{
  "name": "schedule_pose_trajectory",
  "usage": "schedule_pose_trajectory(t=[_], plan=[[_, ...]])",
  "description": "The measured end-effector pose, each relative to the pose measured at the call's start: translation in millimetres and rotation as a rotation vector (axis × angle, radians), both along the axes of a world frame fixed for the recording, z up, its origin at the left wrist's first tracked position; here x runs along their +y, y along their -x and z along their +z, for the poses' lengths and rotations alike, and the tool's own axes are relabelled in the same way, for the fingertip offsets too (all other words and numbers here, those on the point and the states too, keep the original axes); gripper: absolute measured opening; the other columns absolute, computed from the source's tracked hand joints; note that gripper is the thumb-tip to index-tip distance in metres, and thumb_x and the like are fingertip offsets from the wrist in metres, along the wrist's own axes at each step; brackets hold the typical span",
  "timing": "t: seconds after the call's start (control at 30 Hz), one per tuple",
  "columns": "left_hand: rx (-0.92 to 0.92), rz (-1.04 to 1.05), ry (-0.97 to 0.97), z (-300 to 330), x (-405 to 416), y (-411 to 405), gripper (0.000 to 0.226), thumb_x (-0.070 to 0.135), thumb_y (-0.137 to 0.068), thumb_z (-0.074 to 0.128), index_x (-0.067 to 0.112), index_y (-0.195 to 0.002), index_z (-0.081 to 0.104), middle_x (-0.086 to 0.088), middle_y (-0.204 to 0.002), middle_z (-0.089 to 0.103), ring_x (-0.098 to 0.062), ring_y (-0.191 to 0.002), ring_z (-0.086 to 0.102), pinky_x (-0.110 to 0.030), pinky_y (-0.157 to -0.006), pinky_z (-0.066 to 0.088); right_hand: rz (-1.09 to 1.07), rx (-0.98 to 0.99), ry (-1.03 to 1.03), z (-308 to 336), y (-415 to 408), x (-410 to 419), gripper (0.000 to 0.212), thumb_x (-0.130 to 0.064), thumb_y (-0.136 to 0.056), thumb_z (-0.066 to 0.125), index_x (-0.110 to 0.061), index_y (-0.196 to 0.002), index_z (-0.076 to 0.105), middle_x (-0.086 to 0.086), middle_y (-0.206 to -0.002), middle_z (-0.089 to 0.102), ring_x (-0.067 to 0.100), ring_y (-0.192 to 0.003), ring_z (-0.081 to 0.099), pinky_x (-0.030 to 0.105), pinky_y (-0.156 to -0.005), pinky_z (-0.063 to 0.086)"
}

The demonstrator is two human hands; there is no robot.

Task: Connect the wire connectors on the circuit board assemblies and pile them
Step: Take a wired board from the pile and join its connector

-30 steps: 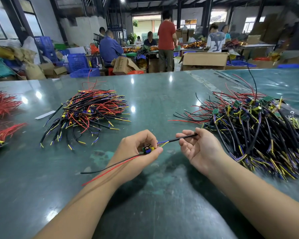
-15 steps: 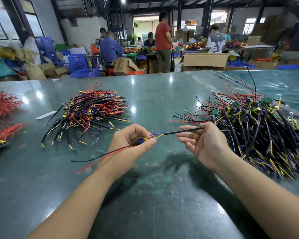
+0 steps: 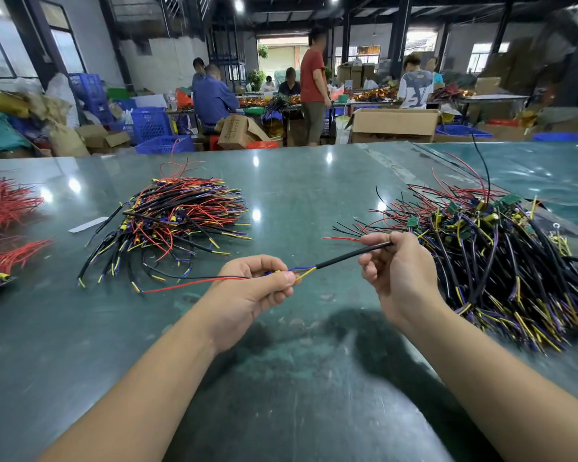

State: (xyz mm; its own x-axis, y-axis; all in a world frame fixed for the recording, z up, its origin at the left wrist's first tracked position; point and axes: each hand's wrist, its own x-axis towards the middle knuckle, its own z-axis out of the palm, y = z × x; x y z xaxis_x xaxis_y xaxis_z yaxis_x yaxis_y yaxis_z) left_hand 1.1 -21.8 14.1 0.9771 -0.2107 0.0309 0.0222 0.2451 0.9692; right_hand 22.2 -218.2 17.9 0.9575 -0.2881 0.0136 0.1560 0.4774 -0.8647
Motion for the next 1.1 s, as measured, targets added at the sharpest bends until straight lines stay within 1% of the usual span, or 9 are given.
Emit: schedule_pose_trajectory(t=[0.17, 0.33, 0.43, 0.6, 0.8, 0.87, 0.93, 1.0, 1.1], plan=[[0.015, -0.054, 0.030, -2, 2, 0, 0.011, 0.001, -0.070, 0.067, 0.009, -0.072, 0.060, -0.007, -0.069, 0.068, -0.009, -0.059, 0.063, -0.014, -0.057, 0.052, 0.037, 0.014, -0.031, 4, 1, -3, 0.039, -0.014, -0.092, 0.030, -0.004, -0.065, 0.056, 0.005, -0.040, 0.051, 0.011, -0.036, 0.046, 0.014, -0.035, 0.032], [0.011, -0.007, 0.053, -2, 5, -1, 0.017, 0.005, -0.063, 0.070, 0.009, -0.076, 0.060, -0.008, -0.070, 0.066, -0.010, -0.056, 0.062, -0.015, -0.056, 0.052, 0.094, 0.065, -0.080, -1, 5, -2, 0.056, -0.027, -0.100, 0.028, -0.007, -0.058, 0.059, 0.007, -0.042, 0.052, 0.012, -0.037, 0.046, 0.014, -0.035, 0.033], [0.001, -0.017, 0.016, -3, 5, -1, 0.016, 0.007, -0.061, 0.072, 0.011, -0.073, 0.063, -0.008, -0.071, 0.067, -0.010, -0.058, 0.062, -0.015, -0.057, 0.053, 0.016, 0.058, -0.019, 0, 5, -1, 0.050, -0.019, -0.097, 0.027, -0.006, -0.059, 0.057, 0.004, -0.039, 0.049, 0.011, -0.035, 0.043, 0.016, -0.034, 0.029], [-0.021, -0.081, 0.018, -2, 6, -2, 0.010, 0.011, -0.060, 0.074, 0.019, -0.064, 0.070, -0.007, -0.073, 0.068, -0.010, -0.061, 0.064, -0.016, -0.061, 0.054, -0.045, 0.005, -0.022, 11, 7, -4, 0.060, -0.011, -0.088, 0.030, -0.012, -0.035, 0.058, 0.002, -0.035, 0.041, 0.010, -0.030, 0.035, 0.013, -0.034, 0.025], [0.001, -0.044, 0.090, -3, 4, -3, 0.015, 0.008, -0.062, 0.073, 0.012, -0.074, 0.066, -0.007, -0.073, 0.069, -0.011, -0.061, 0.065, -0.016, -0.060, 0.054, 0.043, -0.030, -0.068, 10, 8, -4, 0.062, -0.025, -0.099, 0.030, -0.010, -0.048, 0.061, 0.004, -0.041, 0.044, 0.011, -0.034, 0.037, 0.014, -0.037, 0.028], [0.013, 0.075, 0.108, -4, 5, -5, 0.016, 0.003, -0.067, 0.071, 0.008, -0.079, 0.062, -0.006, -0.071, 0.068, -0.010, -0.059, 0.065, -0.015, -0.057, 0.053, 0.138, 0.040, 0.075, 7, 8, -4, 0.063, -0.044, -0.100, 0.031, -0.005, -0.059, 0.058, 0.007, -0.044, 0.045, 0.013, -0.036, 0.037, 0.020, -0.042, 0.028], [0.024, 0.197, 0.125, -4, 7, -9, 0.015, -0.005, -0.074, 0.067, 0.007, -0.081, 0.061, -0.005, -0.068, 0.066, -0.008, -0.057, 0.064, -0.013, -0.055, 0.052, 0.206, 0.089, 0.352, 3, 13, -4, 0.070, -0.061, -0.093, 0.033, -0.005, -0.055, 0.055, 0.006, -0.042, 0.043, 0.014, -0.038, 0.038, 0.023, -0.045, 0.026], [0.025, 0.255, 0.124, -4, 8, -10, 0.016, -0.008, -0.079, 0.064, 0.007, -0.081, 0.060, -0.003, -0.065, 0.065, -0.007, -0.056, 0.064, -0.012, -0.055, 0.052, 0.143, -0.154, 0.703, -3, 23, -3, 0.066, -0.059, -0.089, 0.041, -0.006, -0.050, 0.052, 0.005, -0.042, 0.040, 0.012, -0.042, 0.037, 0.027, -0.045, 0.027], [0.006, 0.225, 0.026, -6, 6, -8, 0.016, -0.007, -0.080, 0.065, 0.008, -0.079, 0.060, -0.003, -0.064, 0.065, -0.008, -0.057, 0.063, -0.014, -0.057, 0.052, 0.011, -0.687, 1.148, -6, 31, 6, 0.039, -0.039, -0.090, 0.047, -0.009, -0.068, 0.058, 0.002, -0.058, 0.049, 0.012, -0.058, 0.045, 0.033, -0.056, 0.039]])
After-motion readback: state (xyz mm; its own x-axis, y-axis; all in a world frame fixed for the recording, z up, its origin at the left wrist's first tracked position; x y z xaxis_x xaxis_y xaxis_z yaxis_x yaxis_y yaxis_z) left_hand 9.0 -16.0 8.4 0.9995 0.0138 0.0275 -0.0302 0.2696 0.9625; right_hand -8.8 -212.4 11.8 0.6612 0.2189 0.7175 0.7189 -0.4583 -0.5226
